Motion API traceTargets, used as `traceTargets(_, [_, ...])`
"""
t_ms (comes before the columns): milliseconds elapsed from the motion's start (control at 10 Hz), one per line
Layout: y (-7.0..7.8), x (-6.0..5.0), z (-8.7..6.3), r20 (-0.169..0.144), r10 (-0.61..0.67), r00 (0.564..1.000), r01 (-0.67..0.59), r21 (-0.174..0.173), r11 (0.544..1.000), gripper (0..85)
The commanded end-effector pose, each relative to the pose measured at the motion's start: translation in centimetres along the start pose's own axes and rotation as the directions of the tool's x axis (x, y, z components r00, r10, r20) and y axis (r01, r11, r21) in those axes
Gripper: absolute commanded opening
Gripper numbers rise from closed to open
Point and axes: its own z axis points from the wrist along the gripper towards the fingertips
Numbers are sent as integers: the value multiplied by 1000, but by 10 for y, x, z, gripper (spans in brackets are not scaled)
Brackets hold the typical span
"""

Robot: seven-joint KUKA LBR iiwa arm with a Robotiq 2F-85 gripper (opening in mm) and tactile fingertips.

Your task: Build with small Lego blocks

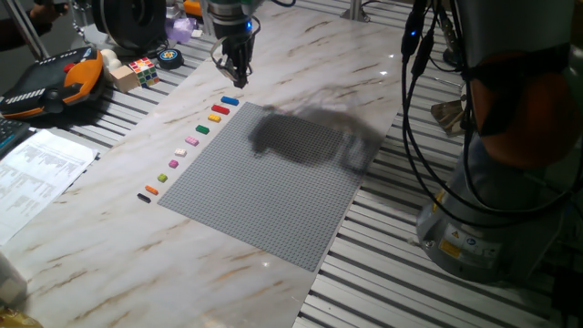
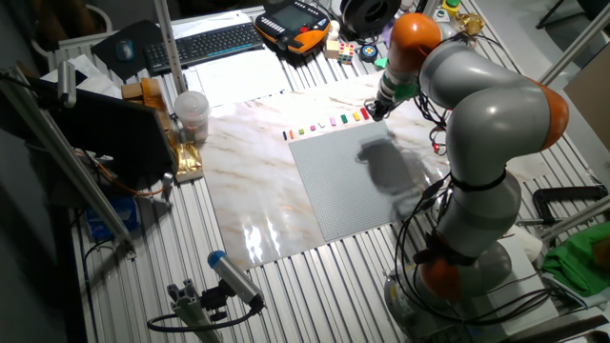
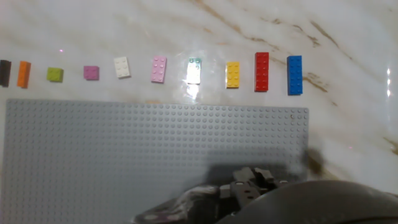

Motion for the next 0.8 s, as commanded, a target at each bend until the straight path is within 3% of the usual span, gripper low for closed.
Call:
traceTargets(0, [-2, 1, 1, 5, 9, 1000, -9, -1, 1000, 7])
traceTargets(100, [-2, 1, 2, 7, 11, 1000, -11, 12, 1000, 7])
traceTargets(300, [-3, 1, 3, 1, 23, 1000, -23, -5, 1000, 7])
traceTargets(400, [-3, 1, 3, 4, 25, 1000, -25, 5, 1000, 7])
traceTargets(500, [-3, 1, 3, 3, 39, 999, -39, -18, 999, 7])
traceTargets(700, [-3, 1, 3, -17, 55, 998, -55, -8, 998, 7])
